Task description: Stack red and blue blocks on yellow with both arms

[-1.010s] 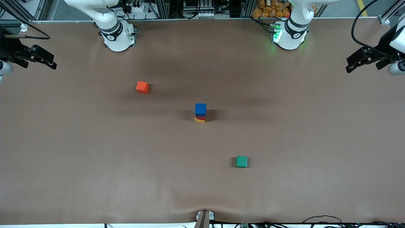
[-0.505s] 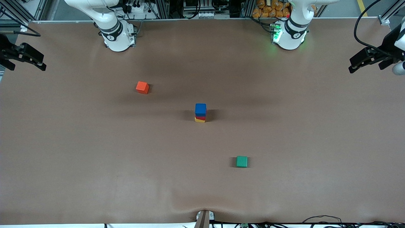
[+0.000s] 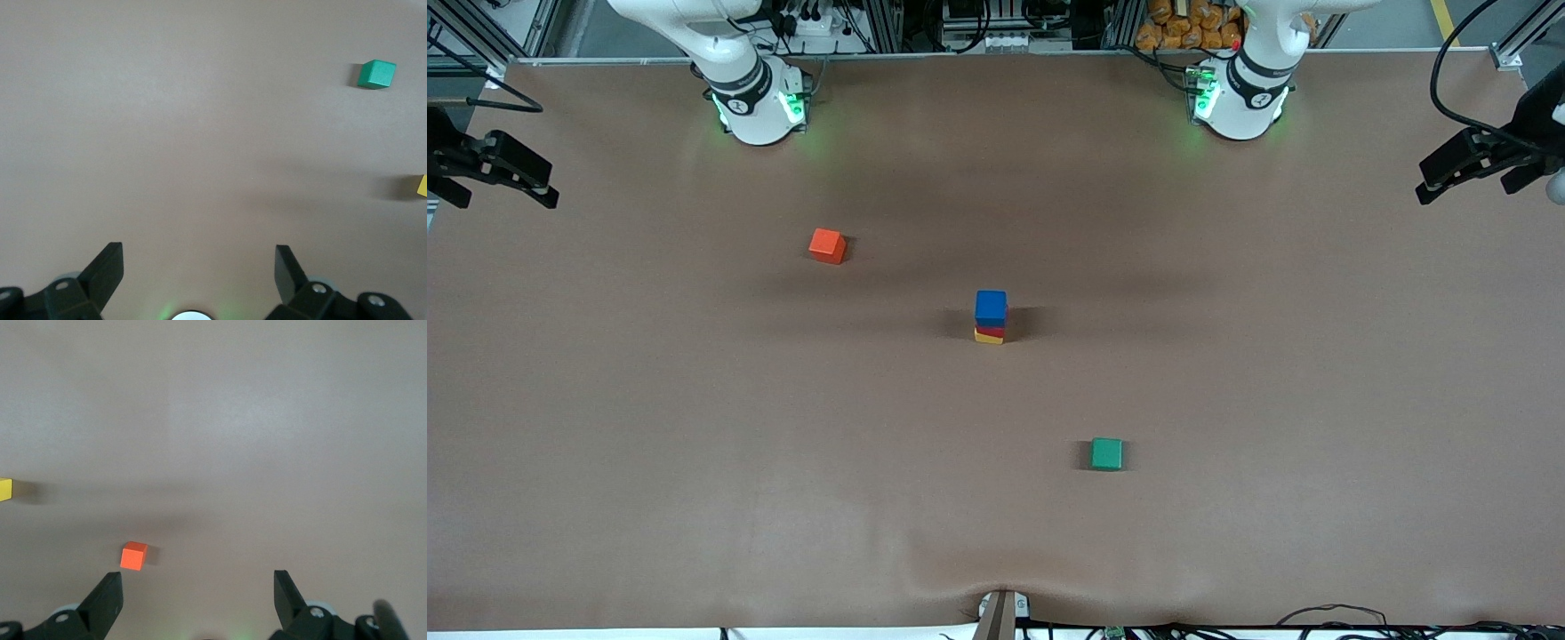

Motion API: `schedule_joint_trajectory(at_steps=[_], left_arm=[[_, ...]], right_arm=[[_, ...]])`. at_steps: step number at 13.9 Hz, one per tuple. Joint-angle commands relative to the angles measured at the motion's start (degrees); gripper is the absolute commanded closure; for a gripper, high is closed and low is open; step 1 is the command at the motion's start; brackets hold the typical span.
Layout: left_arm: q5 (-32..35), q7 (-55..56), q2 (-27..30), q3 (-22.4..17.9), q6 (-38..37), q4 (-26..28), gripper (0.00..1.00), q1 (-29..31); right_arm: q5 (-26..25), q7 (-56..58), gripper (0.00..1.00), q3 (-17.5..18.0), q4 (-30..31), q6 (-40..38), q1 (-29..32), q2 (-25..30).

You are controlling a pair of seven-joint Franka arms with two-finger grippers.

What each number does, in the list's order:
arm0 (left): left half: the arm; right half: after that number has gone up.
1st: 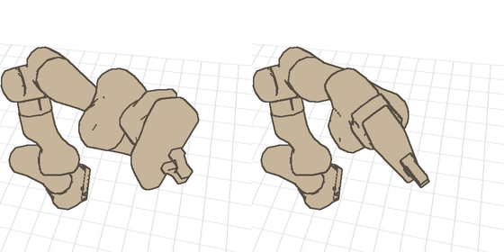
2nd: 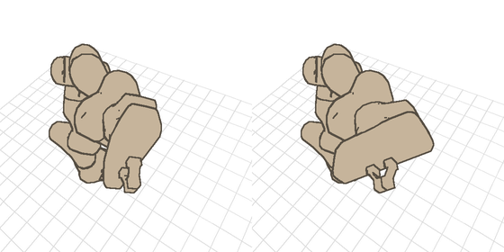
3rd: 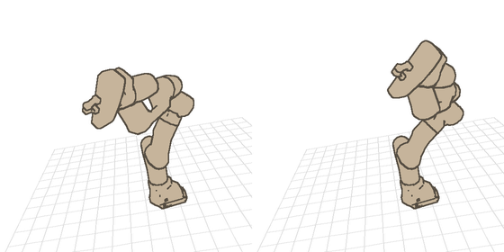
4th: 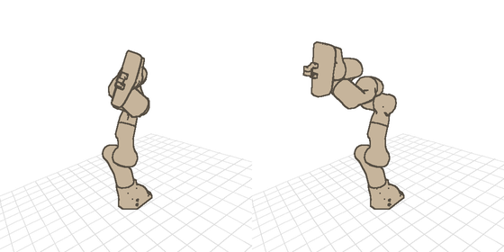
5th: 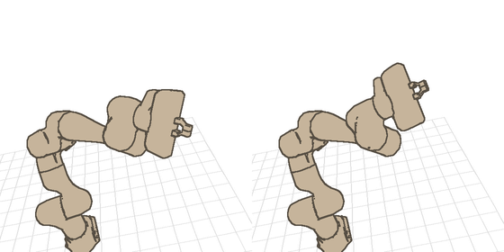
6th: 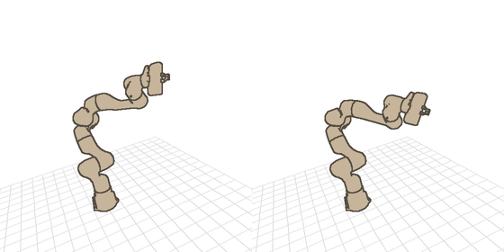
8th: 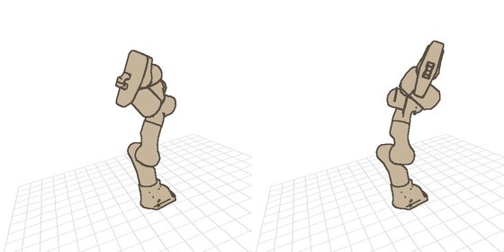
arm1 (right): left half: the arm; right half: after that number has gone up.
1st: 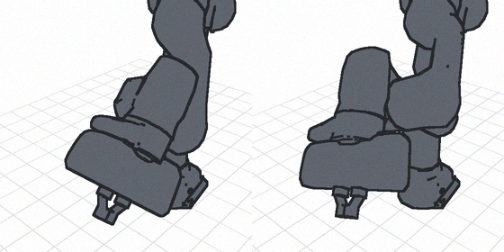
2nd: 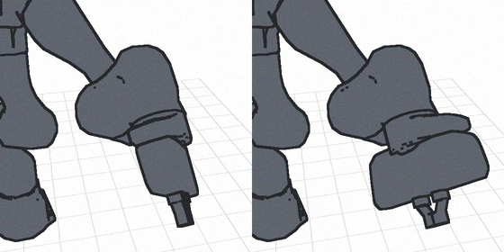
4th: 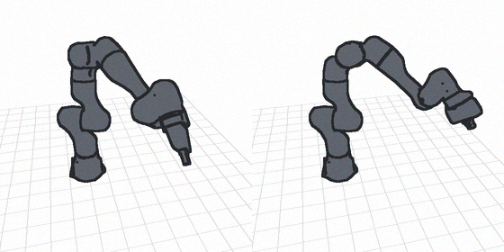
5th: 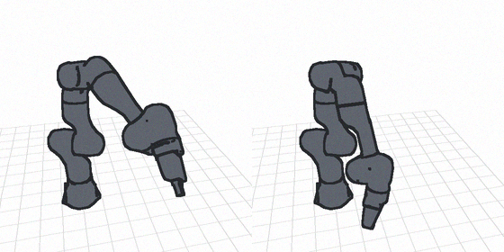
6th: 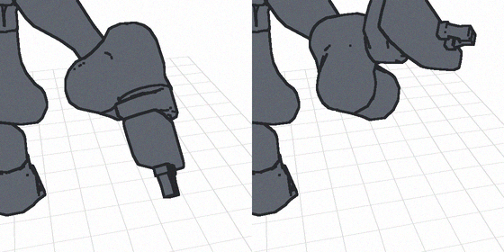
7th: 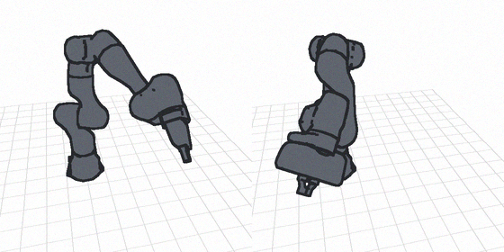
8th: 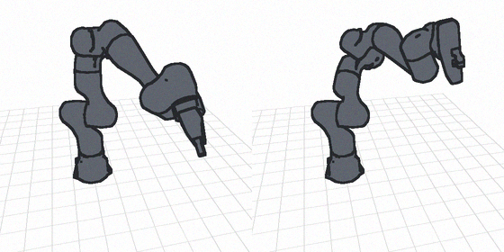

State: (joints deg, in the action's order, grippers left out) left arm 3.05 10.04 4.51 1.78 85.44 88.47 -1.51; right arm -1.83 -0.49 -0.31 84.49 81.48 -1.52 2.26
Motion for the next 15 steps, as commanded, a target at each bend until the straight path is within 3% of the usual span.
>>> schedule_joint_trajectory(at_steps=[1, 15], left_arm=[[0.11, -0.81, 0.41, -0.02, 0.16, -0.32, 0.0, 0.28], [0.11, -0.98, 0.59, -1.17, 0.16, -0.32, 0.0, 0.19]], right_arm=[[0.6, 0.58, 0.0, 0.05, -1.52, -0.35, 0.11, -0.68], [1.91, 0.66, 0.0, -0.3, -1.17, -0.97, 0.64, -0.68]])
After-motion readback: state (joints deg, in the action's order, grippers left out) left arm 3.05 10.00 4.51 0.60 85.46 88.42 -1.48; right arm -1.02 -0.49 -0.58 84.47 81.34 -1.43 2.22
